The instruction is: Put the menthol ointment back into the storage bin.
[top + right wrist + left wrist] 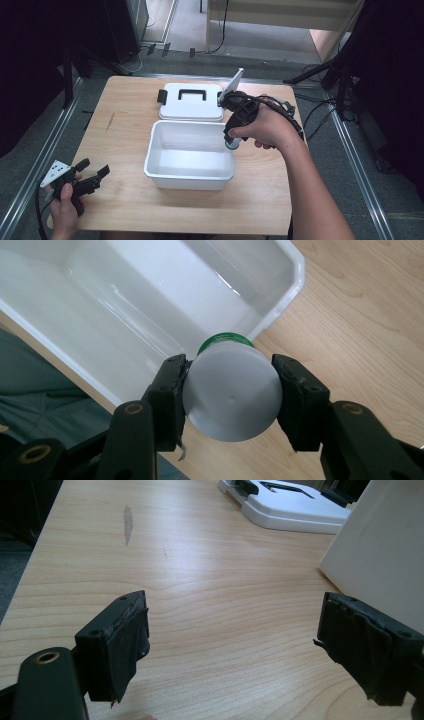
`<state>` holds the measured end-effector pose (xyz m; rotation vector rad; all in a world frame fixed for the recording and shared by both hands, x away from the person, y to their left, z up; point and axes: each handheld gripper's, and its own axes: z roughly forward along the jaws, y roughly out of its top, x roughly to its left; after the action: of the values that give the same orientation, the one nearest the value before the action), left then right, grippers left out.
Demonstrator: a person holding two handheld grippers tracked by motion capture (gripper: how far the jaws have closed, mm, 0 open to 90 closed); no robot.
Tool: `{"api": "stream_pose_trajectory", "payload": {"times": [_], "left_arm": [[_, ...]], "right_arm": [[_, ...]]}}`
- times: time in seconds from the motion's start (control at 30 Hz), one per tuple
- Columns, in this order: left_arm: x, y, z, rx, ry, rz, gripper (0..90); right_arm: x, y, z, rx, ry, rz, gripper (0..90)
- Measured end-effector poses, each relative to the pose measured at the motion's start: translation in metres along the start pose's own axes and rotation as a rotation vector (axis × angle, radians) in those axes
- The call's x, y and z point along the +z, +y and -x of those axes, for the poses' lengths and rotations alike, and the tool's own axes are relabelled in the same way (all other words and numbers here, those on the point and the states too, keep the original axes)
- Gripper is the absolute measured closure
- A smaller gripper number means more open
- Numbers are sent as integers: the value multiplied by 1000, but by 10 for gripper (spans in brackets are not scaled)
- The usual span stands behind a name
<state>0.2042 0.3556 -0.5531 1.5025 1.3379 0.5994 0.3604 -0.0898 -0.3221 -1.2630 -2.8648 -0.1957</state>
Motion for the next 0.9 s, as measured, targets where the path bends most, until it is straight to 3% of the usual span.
{"api": "stream_pose_trajectory", "payload": {"times": [0.37, 0.9], "left_arm": [[0, 0, 0, 2, -3, -2, 141], [1, 0, 0, -1, -2, -2, 141]], "right_arm": [[6, 12, -15, -33, 4, -2, 516], [27, 17, -23, -70, 29, -14, 516]]}}
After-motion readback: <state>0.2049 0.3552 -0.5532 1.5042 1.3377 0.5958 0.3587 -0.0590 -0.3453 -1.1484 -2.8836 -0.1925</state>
